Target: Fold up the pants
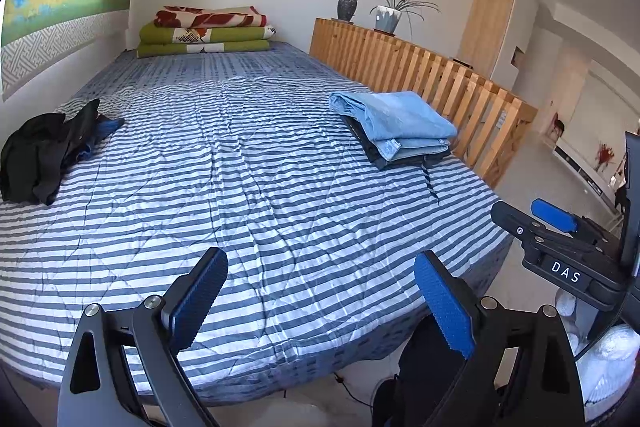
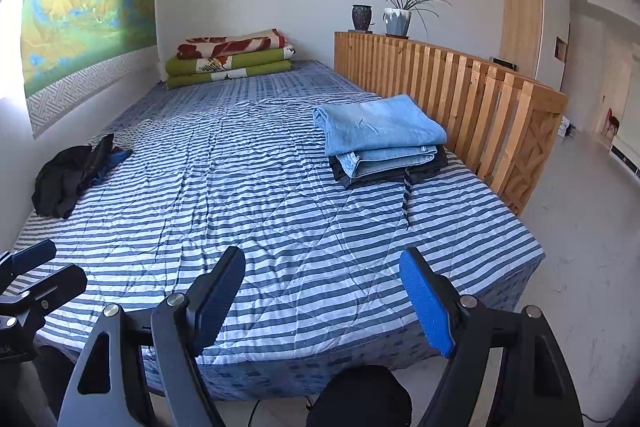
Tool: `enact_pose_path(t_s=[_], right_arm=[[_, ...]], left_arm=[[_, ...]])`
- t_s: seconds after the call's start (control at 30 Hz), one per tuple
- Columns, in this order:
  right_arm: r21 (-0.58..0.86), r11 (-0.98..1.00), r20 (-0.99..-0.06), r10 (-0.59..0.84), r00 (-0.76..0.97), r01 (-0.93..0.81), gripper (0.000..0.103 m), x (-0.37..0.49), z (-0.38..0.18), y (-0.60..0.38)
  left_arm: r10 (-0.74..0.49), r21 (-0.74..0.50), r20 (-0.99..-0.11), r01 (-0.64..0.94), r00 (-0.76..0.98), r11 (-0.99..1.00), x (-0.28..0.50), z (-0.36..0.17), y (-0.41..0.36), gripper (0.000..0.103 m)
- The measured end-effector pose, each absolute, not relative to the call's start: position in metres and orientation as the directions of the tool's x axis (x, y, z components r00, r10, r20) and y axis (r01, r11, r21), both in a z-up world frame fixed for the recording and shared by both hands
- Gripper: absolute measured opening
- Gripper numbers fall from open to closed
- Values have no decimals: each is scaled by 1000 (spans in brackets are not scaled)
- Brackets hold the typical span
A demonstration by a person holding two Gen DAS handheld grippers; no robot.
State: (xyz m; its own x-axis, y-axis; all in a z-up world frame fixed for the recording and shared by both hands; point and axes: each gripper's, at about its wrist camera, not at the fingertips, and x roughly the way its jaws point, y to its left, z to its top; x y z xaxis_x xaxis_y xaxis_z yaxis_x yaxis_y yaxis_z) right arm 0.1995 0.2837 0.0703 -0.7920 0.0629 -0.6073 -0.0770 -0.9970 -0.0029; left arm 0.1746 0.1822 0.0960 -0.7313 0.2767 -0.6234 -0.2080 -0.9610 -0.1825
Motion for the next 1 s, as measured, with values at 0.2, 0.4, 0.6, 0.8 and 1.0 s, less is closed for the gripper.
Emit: enact_pose_path(t_s=[0.2, 0.4, 0.6, 0.8, 1.0], right_arm=[[1, -998, -612, 52, -789, -66, 76, 200, 67, 284], [0, -998, -610, 51, -791, -64, 76, 201, 67, 283], [2, -998, -612, 52, -789, -68, 76, 200, 66, 286], [-3, -998, -612, 49, -789, -60, 76, 199, 67, 285], [-5, -998, -617, 47, -786, -55, 76, 196, 65, 286]], left_arm=[[271, -174, -625, -209, -732, -962, 176, 94, 187, 97], [261, -169, -625, -199, -736, -965, 177, 94, 188, 97], [259, -163, -625, -202, -736, -966, 178, 92, 191, 98], [261, -163, -627, -204, -734, -965, 178, 90, 192, 98], [262, -164, -627, -204, -734, -965, 179, 90, 192, 99]])
